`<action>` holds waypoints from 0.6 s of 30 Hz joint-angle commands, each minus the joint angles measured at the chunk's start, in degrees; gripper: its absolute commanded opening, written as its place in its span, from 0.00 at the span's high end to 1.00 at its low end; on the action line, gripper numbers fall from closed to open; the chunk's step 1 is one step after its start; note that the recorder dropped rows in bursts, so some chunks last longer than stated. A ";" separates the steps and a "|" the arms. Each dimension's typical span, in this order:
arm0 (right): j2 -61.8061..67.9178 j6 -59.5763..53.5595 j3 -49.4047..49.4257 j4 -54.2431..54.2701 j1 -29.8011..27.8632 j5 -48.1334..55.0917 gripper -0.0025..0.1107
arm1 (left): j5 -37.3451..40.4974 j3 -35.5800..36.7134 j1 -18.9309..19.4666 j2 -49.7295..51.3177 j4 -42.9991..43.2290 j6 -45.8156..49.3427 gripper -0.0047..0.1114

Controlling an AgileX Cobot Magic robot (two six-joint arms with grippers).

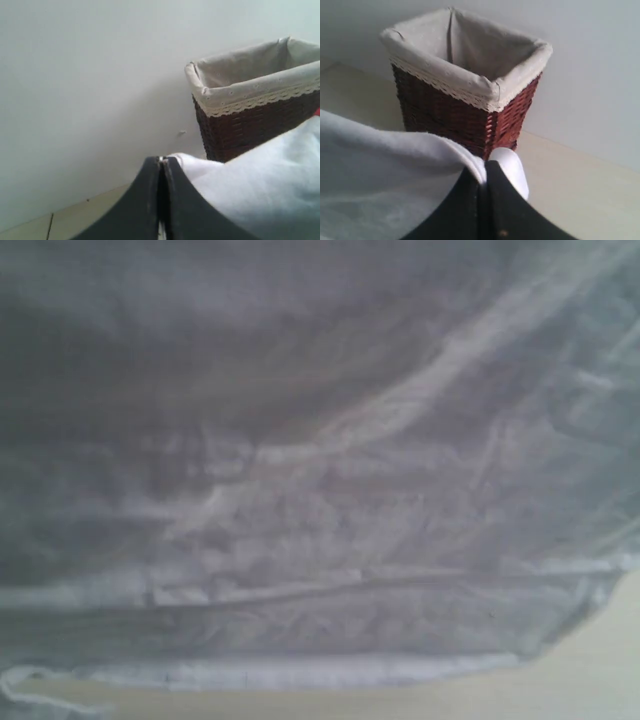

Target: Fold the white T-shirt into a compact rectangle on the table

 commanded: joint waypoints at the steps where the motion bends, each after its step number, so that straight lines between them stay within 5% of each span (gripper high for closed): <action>1: -4.02 -0.63 -0.49 0.78 0.05 -0.27 0.98 | -0.87 -0.21 -1.75 -2.61 1.48 -1.76 0.96; 8: 7.68 -0.11 5.62 -5.50 0.05 -0.27 0.98 | -6.21 13.84 -6.91 10.77 13.97 -8.10 0.96; 12: 21.18 3.09 13.66 -15.54 0.05 -7.65 0.98 | -21.25 25.38 -6.70 22.30 18.79 -13.69 0.96; 18: 35.79 13.27 15.97 -21.86 0.05 -18.86 0.98 | -27.63 29.43 -6.70 34.77 41.40 -35.71 0.96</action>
